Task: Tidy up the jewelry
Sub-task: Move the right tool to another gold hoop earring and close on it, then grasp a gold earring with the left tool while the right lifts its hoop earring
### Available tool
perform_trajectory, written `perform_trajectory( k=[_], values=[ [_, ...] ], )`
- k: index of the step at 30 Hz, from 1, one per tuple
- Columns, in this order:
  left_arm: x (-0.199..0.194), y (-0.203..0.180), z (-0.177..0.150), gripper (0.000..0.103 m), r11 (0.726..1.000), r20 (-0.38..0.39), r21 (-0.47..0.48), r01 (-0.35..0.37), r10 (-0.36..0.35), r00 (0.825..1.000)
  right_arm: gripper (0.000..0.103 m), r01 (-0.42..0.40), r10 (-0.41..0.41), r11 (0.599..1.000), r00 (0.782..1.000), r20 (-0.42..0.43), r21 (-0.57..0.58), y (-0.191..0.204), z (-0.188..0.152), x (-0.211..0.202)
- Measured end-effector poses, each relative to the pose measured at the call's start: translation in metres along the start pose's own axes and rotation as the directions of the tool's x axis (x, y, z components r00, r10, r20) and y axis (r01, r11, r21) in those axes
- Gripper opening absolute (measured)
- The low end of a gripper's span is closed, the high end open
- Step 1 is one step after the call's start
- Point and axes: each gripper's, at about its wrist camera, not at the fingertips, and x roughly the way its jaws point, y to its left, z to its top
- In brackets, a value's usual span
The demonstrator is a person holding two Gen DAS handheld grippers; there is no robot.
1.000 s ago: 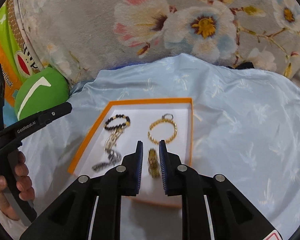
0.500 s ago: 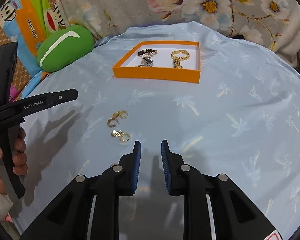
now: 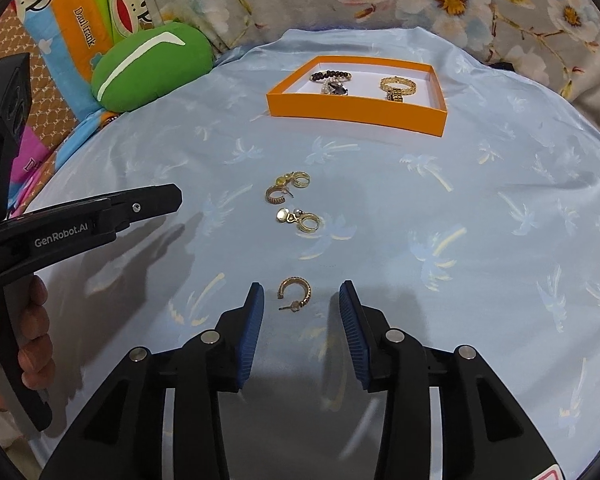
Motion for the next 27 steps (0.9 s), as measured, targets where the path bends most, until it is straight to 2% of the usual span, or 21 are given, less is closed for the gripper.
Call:
perform_trajectory(
  k=[5,10,14,27],
  values=[
    [-0.001,0.000,-0.001,0.025,1.000,0.005,-0.003,-0.002,0.002,1.000,0.037,0.024,-0.024,1.000,1.000,-0.001,-0.018,0.006,-0.001,0.004],
    [-0.001,0.000,0.001,0.026,1.000,0.001,-0.006,0.012,-0.012,1.000,0.016,0.042,-0.042,0.999,0.999,0.001,-0.026,0.007,-0.002,0.005],
    [0.000,-0.003,0.002,0.034,1.000,-0.004,-0.003,0.024,-0.024,1.000,0.015,0.034,-0.034,0.999,0.999,0.002,-0.015,0.004,-0.002,0.004],
    [0.019,-0.023,0.011,0.034,0.999,-0.026,0.013,0.052,-0.052,0.998,0.015,0.038,-0.039,0.999,0.999,0.030,0.039,-0.012,-0.005,-0.007]
  ],
)
